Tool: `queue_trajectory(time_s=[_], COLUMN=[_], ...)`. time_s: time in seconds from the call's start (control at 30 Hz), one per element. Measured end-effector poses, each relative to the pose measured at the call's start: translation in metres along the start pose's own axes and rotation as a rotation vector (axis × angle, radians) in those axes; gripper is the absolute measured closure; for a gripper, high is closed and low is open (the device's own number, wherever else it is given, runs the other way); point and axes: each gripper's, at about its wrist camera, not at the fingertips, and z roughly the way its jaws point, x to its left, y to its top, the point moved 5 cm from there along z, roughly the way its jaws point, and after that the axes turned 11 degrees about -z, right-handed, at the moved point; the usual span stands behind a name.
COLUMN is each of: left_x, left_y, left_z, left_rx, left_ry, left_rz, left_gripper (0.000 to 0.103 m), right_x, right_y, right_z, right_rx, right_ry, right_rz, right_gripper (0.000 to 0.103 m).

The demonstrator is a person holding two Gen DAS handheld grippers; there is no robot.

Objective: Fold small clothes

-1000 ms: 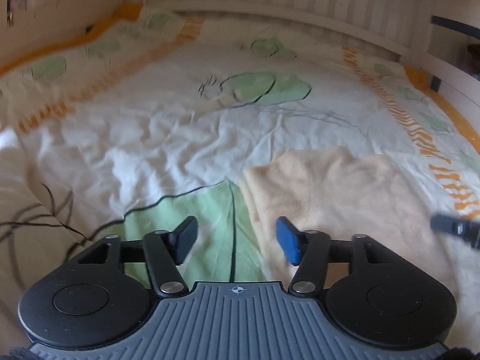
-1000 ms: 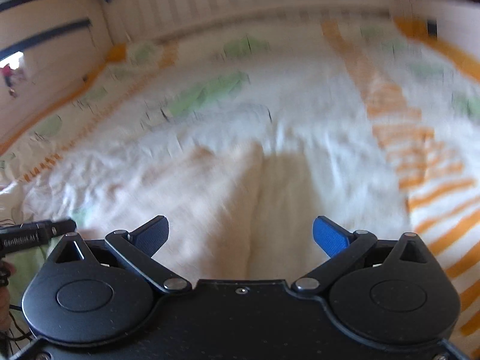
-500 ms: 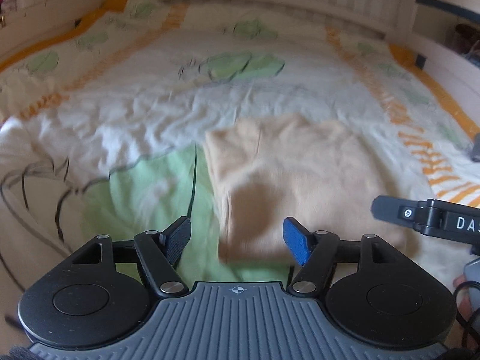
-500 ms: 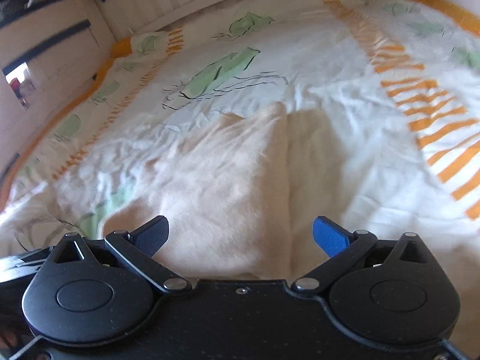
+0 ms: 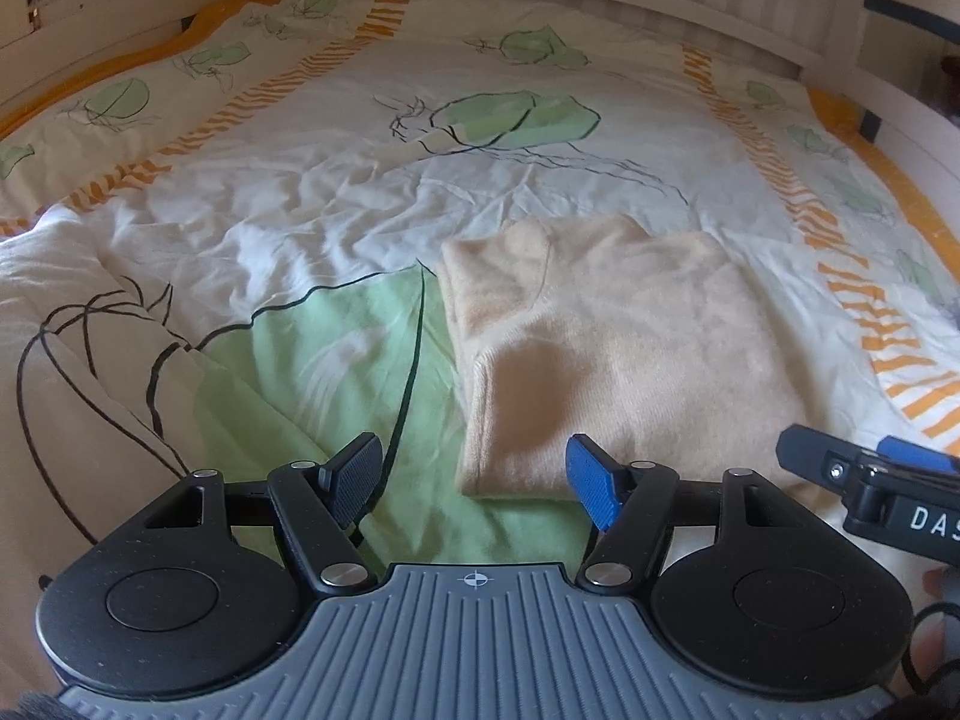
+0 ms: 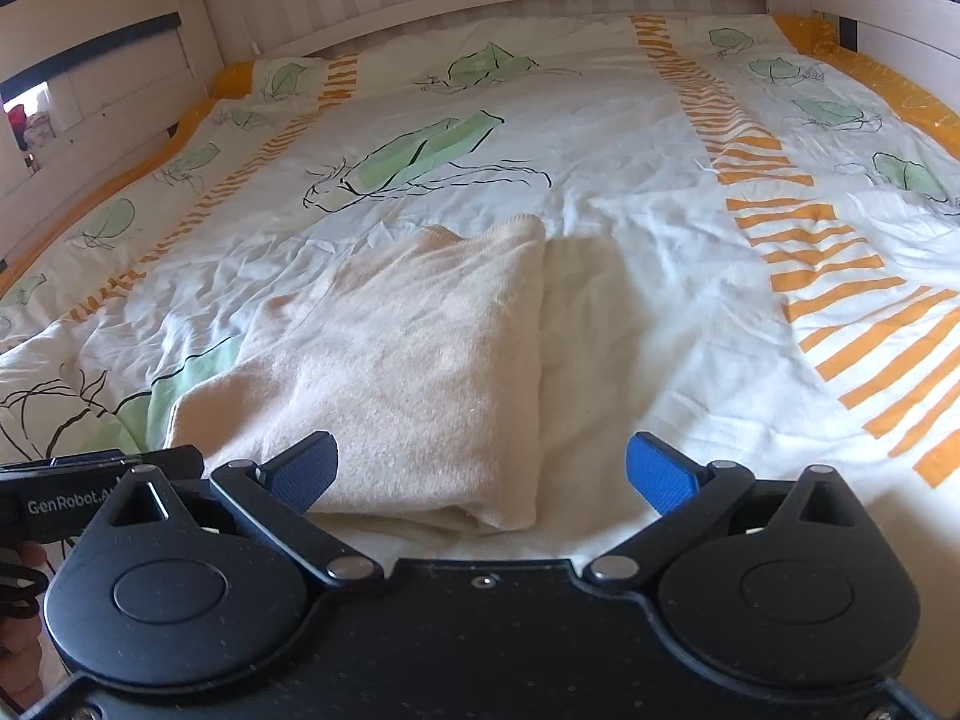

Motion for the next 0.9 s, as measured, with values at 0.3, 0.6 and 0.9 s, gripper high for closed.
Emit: queue_trajectory(time_s=[0.3, 0.6, 0.9], left_x=[-0.0074, -0.0099, -0.0105], left_y=[-0.0075, -0.0086, -0.0089], left_z=[0.0013, 0.0011, 0.0020], left_rx=[0.042, 0.061, 0.070], left_ry=[0.011, 0.007, 0.009], left_rz=[0.043, 0.050, 0.053], left_gripper=[0.037, 0.037, 0.037], right_x=[0.0036, 0.0036, 0.0037], right_y=[-0.0006, -0.0008, -0.0024], right_z=[-0.0034, -0.0037, -0.0014], right_rx=[0.005, 0.011, 0.022], right_ry=[0.006, 0.008, 0.016], right_rz=[-0.006, -0.002, 0.011], right_gripper=[0.001, 0.001, 0.001])
